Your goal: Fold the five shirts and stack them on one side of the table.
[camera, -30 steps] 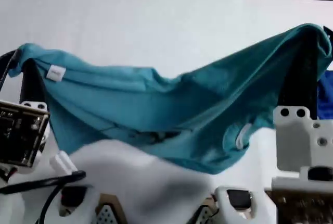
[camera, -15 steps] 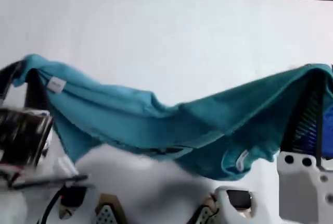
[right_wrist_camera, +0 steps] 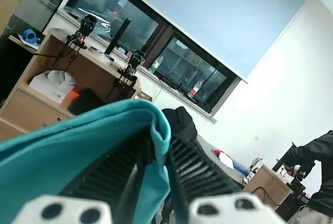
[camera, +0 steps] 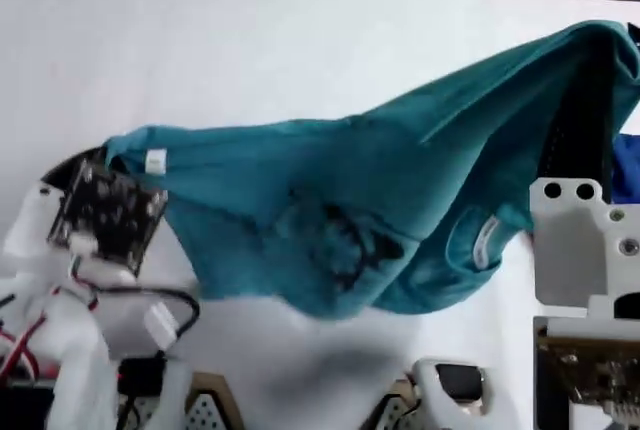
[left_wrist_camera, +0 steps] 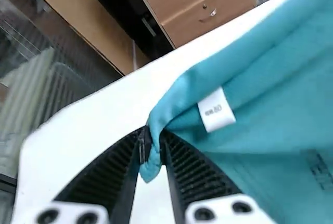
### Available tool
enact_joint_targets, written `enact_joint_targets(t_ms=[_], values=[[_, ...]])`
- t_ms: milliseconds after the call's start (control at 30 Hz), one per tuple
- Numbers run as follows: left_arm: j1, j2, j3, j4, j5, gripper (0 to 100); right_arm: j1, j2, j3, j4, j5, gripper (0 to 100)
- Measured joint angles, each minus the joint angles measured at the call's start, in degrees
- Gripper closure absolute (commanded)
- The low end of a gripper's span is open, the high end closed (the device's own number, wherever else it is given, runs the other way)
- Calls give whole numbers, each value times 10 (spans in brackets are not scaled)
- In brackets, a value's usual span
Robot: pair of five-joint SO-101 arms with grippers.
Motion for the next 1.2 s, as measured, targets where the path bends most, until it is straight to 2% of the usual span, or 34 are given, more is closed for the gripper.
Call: enact_joint_targets(t_ms=[233,367,600,733,933,1200], values=[[-63,-13,-54,21,-5,977,0,0,-123,88,0,980],[-68,-14,-115,47,-5,977,0,-2,-181,114,9,980],[-68,-14,-126,55,-5,977,0,-2,-192,127,18,979],[-69,1,-82,35,-6,977,0,4,-128,136,18,979],[-69,82,-17,-61,-6,977,-16,44,18,120,18,979],[-69,299,-9,-146,-44,977,-29,95,252,-11,18,979]])
